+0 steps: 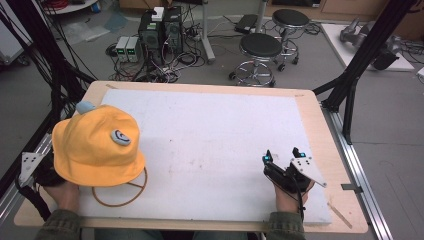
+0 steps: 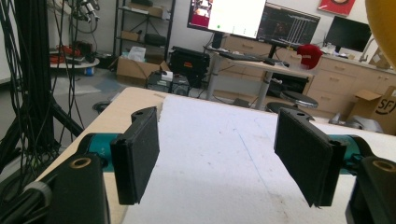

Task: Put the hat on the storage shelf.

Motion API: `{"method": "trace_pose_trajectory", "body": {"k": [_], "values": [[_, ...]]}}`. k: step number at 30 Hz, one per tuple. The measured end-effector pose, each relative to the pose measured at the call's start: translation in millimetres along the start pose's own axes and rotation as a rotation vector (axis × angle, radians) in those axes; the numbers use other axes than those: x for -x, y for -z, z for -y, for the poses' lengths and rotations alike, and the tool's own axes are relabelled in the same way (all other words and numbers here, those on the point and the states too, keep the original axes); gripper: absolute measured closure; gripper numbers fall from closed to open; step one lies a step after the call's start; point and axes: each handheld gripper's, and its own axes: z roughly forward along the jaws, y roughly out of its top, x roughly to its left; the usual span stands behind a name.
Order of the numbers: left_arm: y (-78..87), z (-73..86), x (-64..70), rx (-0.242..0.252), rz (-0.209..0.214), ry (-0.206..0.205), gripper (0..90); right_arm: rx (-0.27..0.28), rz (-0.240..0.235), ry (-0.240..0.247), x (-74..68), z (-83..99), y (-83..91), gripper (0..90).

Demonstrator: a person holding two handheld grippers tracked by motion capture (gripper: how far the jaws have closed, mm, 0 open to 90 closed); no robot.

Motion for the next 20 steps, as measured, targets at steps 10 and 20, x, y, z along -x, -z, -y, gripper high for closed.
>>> {"method": "trace_pose_trajectory", "body": {"k": [10, 20], "values": [[0.7, 0.4, 2.0, -0.002, 0.009, 0.002, 31.1, 0.024, 0.008, -0.01, 0.8, -0.8, 4.7, 12.2], [1.4, 0.7, 2.4, -0.004, 0.007, 0.003, 31.1, 0.028, 0.008, 0.001, -0.3, 0.2, 5.2, 12.2]]}}
